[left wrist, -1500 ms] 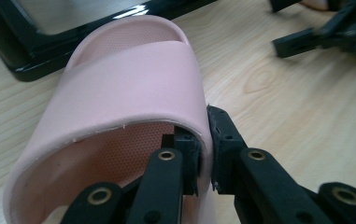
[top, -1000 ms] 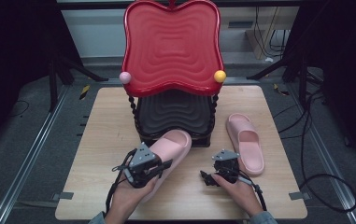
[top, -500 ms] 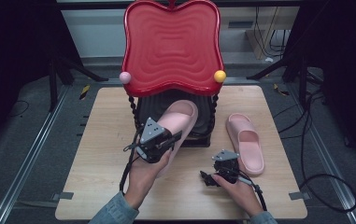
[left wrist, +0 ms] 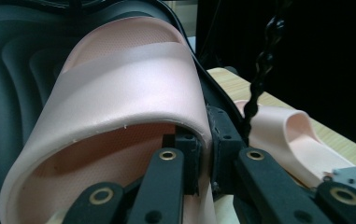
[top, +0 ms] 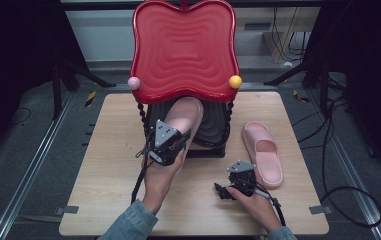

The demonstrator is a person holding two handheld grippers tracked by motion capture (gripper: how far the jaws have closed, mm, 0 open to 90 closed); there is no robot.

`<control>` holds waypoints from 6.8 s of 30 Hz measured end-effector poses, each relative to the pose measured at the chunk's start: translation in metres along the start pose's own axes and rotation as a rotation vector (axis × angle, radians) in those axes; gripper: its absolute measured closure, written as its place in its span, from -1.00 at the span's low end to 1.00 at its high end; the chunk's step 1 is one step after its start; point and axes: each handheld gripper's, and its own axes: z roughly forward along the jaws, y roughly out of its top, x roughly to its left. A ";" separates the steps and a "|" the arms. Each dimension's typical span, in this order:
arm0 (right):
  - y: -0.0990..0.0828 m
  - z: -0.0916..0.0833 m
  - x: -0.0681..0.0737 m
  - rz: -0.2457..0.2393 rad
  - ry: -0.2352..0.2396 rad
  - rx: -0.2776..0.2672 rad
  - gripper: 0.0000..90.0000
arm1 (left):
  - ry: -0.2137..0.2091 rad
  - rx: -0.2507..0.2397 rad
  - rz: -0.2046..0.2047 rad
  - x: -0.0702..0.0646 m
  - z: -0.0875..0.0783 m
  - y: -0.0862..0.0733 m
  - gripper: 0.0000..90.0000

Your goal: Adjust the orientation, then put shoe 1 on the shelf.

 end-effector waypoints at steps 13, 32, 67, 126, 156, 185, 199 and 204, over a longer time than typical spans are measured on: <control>0.000 0.000 0.000 -0.001 0.002 0.000 -0.94 | 0.108 -0.014 -0.026 0.020 0.014 -0.001 0.86; 0.000 0.000 -0.001 -0.010 0.009 0.003 -0.94 | 0.191 -0.002 -0.052 0.034 0.040 0.005 0.85; 0.000 -0.001 0.000 -0.013 0.010 0.009 -0.94 | 0.139 0.085 -0.035 0.038 0.044 0.004 0.33; -0.001 -0.001 0.000 -0.012 0.006 0.001 -0.94 | -0.188 0.423 0.320 0.043 -0.049 -0.088 1.00; -0.001 -0.001 -0.001 -0.015 0.009 0.003 -0.94 | -0.178 0.362 0.193 0.057 -0.007 -0.051 1.00; -0.001 -0.002 0.000 -0.010 0.001 0.008 -0.95 | -0.179 0.356 0.124 0.062 0.013 -0.040 0.85; 0.001 -0.060 -0.024 -0.016 -0.099 -0.081 -0.09 | -0.180 0.340 0.114 0.072 -0.042 -0.055 0.69; -0.006 -0.084 -0.062 0.070 -0.198 -0.130 0.16 | -0.129 0.344 0.035 0.102 -0.061 -0.075 0.59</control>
